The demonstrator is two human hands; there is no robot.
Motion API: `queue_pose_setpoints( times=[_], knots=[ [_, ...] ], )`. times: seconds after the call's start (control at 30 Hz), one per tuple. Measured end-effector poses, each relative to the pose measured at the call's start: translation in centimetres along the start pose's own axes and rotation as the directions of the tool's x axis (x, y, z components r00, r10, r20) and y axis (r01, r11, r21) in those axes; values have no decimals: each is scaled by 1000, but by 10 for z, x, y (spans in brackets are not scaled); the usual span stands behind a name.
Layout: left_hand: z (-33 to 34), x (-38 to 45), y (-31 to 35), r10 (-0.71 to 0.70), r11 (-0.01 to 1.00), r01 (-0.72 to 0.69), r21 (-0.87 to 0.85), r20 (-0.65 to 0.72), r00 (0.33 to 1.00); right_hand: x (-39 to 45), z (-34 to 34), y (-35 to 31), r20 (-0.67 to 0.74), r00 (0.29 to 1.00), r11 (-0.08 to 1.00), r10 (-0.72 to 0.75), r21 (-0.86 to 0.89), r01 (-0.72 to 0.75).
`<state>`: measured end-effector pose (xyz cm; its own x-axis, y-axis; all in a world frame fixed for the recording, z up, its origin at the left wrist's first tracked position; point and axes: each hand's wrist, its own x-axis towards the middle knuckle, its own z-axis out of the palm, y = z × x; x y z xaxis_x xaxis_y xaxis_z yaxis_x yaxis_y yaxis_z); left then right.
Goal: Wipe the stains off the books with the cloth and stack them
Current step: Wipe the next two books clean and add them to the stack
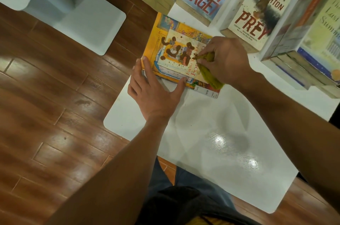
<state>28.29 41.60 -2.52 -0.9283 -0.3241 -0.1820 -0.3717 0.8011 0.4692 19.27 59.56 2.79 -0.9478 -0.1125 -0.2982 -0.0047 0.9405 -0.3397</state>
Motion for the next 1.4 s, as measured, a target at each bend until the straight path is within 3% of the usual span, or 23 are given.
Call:
queue_pose_setpoints(
  times=[0.17, 0.3, 0.47, 0.6, 0.7, 0.83, 0.97, 1.07, 1.17, 1.3, 1.4],
  knots=[
    [0, 0, 0, -3, 1000, 3, -3, -2, 1000, -16, 7, -6, 39, 999, 999, 15, -33, -13],
    [0, 0, 1, -8, 1000, 8, -3, -2, 1000, 8, -7, -3, -67, 980, 980, 189, -49, -192],
    [0, -1, 1, -5, 1000, 4, -13, -7, 1000, -1, -4, -10, 61, 998, 991, -3, -131, 11],
    [0, 0, 0, -8, 1000, 8, -1, -2, 1000, 7, -4, -12, -22, 995, 987, 98, -126, -100],
    [0, 0, 0, -3, 1000, 3, -6, -3, 1000, 3, 4, -21, 41, 999, 986, 9, -166, -2],
    [0, 0, 0, -7, 1000, 7, -5, -5, 1000, 8, 4, -17, -10, 997, 988, 78, -134, -79],
    [-1, 0, 0, -2, 1000, 2, 0, -7, 1000, 2, 4, -23, 36, 999, 987, 10, -160, -4],
    [0, 1, 0, -5, 1000, 5, 0, -2, 1000, 6, 4, -21, -12, 997, 991, 78, -104, -79],
    [0, -1, 0, -6, 1000, 6, -2, 0, 1000, 0, 8, -25, 33, 999, 985, -18, -173, 23],
    [-1, 1, -1, -4, 1000, 4, -9, -3, 1000, 4, 4, -26, 0, 998, 994, 56, -94, -56],
    [-1, -1, -1, 8, 1000, -8, -1, -23, 1000, -1, 6, -29, 35, 999, 990, -18, -136, 23]
  ],
)
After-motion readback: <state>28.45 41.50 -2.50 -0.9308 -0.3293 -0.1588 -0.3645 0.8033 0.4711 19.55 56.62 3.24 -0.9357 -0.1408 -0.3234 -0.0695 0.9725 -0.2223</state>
